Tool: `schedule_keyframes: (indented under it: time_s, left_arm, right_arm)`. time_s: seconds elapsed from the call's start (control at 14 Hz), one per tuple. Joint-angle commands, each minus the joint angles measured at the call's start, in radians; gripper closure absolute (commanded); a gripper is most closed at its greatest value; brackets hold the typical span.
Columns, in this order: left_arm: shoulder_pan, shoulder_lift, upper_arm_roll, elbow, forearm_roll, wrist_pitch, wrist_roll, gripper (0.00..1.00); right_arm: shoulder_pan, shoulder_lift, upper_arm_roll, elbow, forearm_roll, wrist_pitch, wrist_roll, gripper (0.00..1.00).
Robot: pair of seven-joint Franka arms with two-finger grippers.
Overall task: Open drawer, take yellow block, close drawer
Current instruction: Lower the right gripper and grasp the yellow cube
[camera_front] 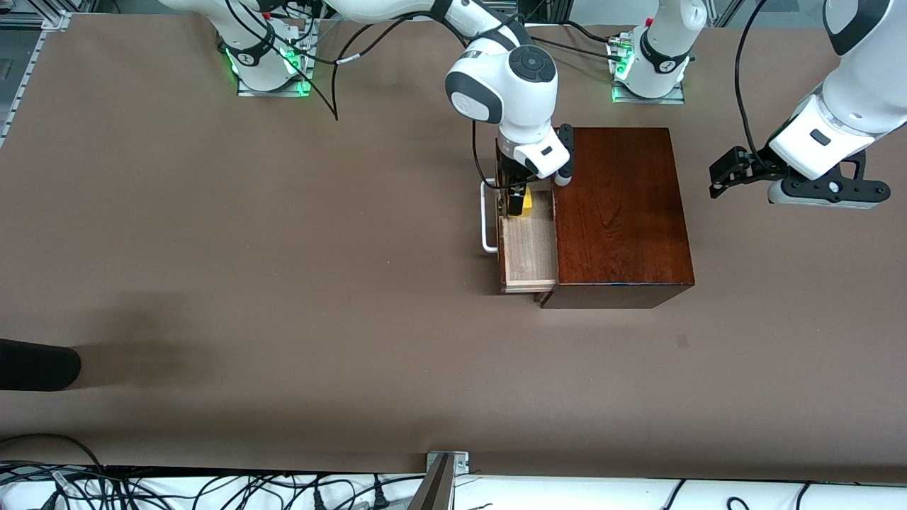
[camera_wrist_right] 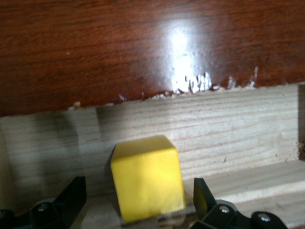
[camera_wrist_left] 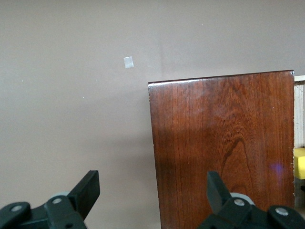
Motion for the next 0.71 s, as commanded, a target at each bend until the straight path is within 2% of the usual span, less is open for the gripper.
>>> schedule_keyframes:
  time_s: [0.0, 0.21, 0.29, 0.36, 0.64]
  left_arm:
    - [-0.001, -0.014, -0.003, 0.002, 0.025, -0.014, -0.011, 0.00]
    - [-0.002, -0.015, -0.005, 0.002, 0.026, -0.016, -0.011, 0.00]
    - [-0.002, -0.015, -0.005, 0.002, 0.026, -0.016, -0.009, 0.00]
    - [-0.002, -0.014, -0.005, 0.002, 0.026, -0.016, -0.011, 0.00]
    - [-0.002, -0.014, -0.005, 0.004, 0.026, -0.016, -0.011, 0.00]
  right_arm:
    - [0.009, 0.036, -0.005, 0.040, -0.015, 0.014, 0.017, 0.08]
    - [0.008, 0.036, -0.008, 0.040, -0.016, 0.013, 0.005, 0.65]
    - [0.006, 0.035, -0.008, 0.040, -0.016, 0.013, 0.000, 0.95]
    - [0.008, 0.033, -0.010, 0.041, -0.016, 0.013, 0.002, 1.00]
    - [0.003, 0.021, -0.005, 0.046, -0.012, -0.022, 0.000, 1.00]
